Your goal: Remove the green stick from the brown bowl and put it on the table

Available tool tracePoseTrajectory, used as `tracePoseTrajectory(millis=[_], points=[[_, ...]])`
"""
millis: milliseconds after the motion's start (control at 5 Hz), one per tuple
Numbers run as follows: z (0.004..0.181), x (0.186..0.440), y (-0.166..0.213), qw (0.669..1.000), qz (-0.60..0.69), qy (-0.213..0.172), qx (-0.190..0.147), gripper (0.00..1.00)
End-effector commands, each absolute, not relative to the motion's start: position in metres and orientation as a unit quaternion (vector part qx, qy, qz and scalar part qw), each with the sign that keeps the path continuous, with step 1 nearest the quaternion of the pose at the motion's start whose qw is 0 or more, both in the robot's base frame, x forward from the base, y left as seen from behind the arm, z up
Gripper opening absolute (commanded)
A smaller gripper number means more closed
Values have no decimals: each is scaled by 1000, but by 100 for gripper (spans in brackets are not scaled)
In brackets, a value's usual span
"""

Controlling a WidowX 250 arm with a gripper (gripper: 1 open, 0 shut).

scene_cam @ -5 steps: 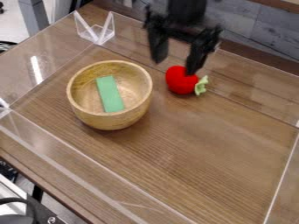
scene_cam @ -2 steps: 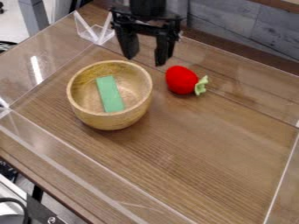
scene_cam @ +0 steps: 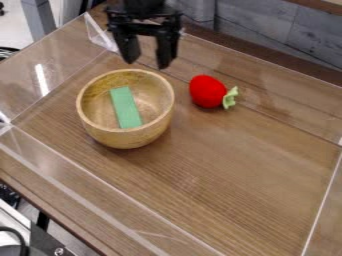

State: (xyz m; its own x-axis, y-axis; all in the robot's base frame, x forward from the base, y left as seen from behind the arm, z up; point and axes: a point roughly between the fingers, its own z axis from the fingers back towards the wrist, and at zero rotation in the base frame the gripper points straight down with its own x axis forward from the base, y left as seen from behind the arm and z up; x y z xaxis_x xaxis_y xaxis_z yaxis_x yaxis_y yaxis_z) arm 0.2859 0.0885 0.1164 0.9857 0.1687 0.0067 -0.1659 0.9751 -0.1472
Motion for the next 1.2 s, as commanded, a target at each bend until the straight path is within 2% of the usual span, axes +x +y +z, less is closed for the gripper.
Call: tracePoseTrajectory(millis=[0,200,400,600,1000], points=[[123,285,109,994,78,-32,-73,100],[115,284,125,993,81,-36,-74,100],[108,284,132,991,98,-45,-79,0],[101,284,138,990,109,-44,-81,100],[85,291,133,990,94,-54,-88,100]])
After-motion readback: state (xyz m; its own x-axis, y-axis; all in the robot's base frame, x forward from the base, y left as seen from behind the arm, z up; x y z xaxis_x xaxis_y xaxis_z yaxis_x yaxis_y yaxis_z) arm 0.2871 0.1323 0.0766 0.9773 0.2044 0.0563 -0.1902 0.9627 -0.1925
